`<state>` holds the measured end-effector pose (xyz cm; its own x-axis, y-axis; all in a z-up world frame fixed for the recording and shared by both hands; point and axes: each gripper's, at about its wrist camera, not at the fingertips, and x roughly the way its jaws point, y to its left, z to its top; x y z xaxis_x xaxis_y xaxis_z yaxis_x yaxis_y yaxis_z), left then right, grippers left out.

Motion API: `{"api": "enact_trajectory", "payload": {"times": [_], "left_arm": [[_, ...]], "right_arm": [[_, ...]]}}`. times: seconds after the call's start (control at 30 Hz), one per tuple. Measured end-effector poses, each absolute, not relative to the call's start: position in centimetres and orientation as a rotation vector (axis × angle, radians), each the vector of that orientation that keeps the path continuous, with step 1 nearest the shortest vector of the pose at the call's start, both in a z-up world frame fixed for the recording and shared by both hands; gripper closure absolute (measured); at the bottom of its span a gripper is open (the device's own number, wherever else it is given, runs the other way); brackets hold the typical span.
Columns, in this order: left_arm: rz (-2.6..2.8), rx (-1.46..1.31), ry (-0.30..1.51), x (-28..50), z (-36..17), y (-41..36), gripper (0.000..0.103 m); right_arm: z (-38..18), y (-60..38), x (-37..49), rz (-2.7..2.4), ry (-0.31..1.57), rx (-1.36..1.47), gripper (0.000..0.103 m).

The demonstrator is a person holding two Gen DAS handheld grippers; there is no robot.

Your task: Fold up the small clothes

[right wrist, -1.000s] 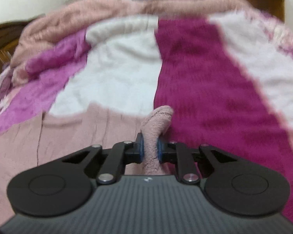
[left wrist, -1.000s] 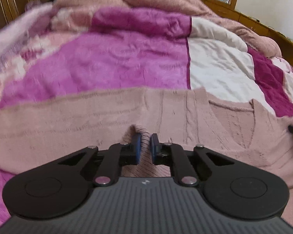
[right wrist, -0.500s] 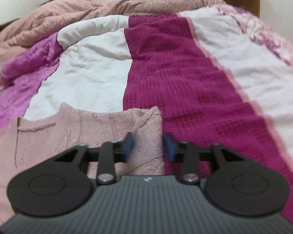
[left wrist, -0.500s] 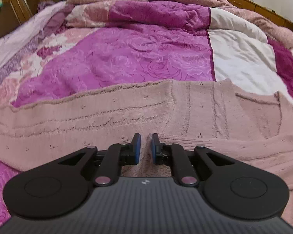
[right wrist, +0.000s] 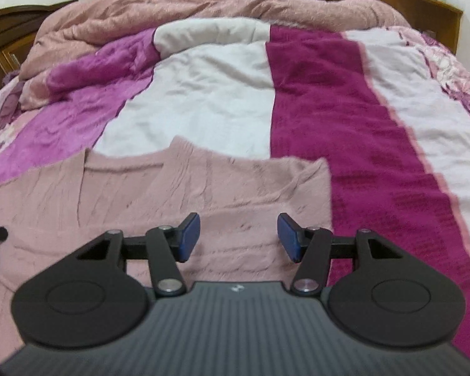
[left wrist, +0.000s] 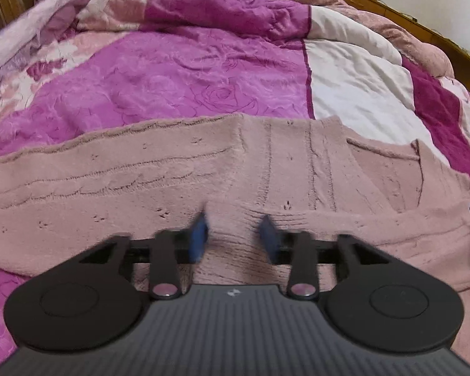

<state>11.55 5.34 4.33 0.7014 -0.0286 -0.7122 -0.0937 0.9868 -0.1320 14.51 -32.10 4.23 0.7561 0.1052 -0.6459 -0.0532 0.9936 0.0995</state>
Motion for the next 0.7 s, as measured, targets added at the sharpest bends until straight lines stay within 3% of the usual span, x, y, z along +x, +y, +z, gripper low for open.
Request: {"api": "enact_trajectory", "payload": {"times": [0.1, 0.27, 0.4, 0.43, 0.6, 0.7], "left_arm": [[0.019, -0.151, 0.766, 11.3, 4.5, 4.7, 0.093], [0.086, -0.124, 0.621, 10.7, 6.9, 4.3, 0.093], [0.105, -0.097, 0.716, 12.7, 5.3, 4.7, 0.091], [0.120, -0.082, 0.762, 13.1, 4.4, 4.7, 0.090], [0.168, -0.037, 0.768, 12.7, 4.6, 4.6, 0.053], [0.175, -0.057, 0.775, 11.8, 5.6, 5.4, 0.050]], "right_arm": [[3.3, -31.8, 14.5, 0.093, 0.728, 0.094, 0.046], [2.8, -31.6, 14.0, 0.078, 0.686, 0.088, 0.046], [1.7, -31.4, 14.2, 0.069, 0.684, 0.077, 0.047], [1.3, -31.1, 14.2, 0.069, 0.676, 0.053, 0.045], [1.0, -30.3, 14.2, 0.056, 0.657, -0.007, 0.043], [1.9, -30.6, 14.1, 0.049, 0.684, 0.034, 0.042]]}}
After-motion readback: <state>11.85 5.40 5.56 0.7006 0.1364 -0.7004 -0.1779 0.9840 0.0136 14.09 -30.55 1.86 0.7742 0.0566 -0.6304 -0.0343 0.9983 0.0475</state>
